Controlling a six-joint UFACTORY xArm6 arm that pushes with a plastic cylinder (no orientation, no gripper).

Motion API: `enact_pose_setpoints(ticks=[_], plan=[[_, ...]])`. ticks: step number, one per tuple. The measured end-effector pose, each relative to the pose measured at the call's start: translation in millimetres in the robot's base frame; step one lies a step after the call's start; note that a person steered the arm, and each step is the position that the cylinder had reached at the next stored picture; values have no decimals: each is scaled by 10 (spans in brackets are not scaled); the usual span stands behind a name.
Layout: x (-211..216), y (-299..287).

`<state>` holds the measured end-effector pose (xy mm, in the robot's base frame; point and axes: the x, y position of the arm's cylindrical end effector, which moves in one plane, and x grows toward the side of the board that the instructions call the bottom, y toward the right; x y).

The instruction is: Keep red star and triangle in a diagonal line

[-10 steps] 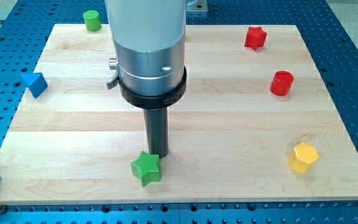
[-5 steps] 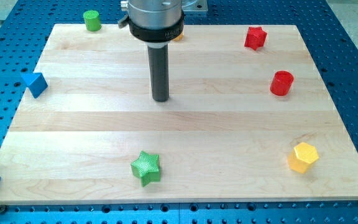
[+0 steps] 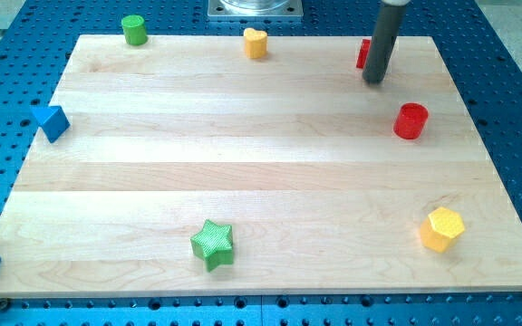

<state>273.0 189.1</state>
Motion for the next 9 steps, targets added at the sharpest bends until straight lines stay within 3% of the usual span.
enact_pose_setpoints(ticks=[1,4,5,7,8,9], plan=[[-297,282],[-635,680],[-591,-107],[128,-1957],[-69,-1384],[-380,-1596]])
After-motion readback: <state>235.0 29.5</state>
